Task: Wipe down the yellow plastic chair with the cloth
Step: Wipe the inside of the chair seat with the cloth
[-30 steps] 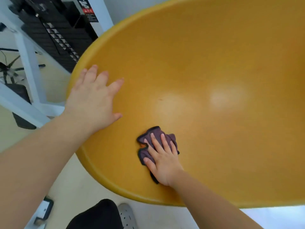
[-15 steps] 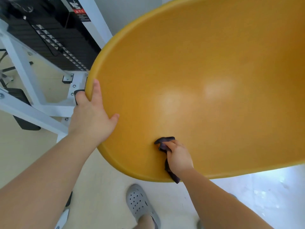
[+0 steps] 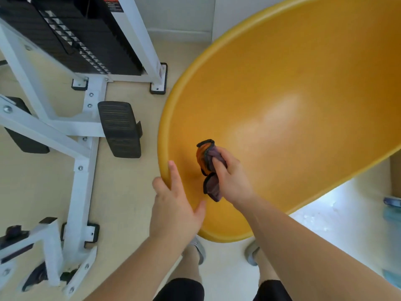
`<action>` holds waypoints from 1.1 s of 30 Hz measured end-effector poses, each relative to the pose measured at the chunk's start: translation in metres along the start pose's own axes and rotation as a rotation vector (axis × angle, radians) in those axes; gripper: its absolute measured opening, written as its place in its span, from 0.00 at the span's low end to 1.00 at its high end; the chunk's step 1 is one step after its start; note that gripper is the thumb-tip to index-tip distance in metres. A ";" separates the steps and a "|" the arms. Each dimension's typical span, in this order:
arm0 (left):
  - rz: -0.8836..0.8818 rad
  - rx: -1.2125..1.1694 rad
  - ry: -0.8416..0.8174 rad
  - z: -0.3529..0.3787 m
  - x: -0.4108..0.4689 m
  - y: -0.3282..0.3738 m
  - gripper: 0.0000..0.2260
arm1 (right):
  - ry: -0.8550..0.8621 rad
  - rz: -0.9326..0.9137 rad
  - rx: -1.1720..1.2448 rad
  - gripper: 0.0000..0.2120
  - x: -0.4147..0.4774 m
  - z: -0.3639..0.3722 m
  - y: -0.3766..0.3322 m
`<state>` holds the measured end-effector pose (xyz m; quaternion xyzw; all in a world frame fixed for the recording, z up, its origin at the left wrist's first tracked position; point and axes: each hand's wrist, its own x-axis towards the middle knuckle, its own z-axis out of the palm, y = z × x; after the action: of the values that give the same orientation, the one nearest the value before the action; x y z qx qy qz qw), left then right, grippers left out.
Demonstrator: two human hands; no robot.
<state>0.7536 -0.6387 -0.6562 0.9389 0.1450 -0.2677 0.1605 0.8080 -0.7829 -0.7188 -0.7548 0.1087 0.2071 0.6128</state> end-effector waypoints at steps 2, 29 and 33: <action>0.029 0.008 -0.090 0.008 -0.023 0.000 0.53 | -0.001 -0.027 -0.019 0.15 -0.005 0.004 -0.015; 0.849 0.710 0.028 -0.077 0.099 0.024 0.30 | -0.160 -0.273 -0.742 0.40 -0.093 0.032 0.032; 1.055 0.983 -0.069 -0.062 0.082 0.029 0.32 | -0.266 -0.338 -0.819 0.40 -0.149 -0.022 0.070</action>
<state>0.8587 -0.6260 -0.6447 0.8385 -0.4701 -0.2184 -0.1681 0.6503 -0.8330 -0.7107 -0.9089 -0.1860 0.2252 0.2977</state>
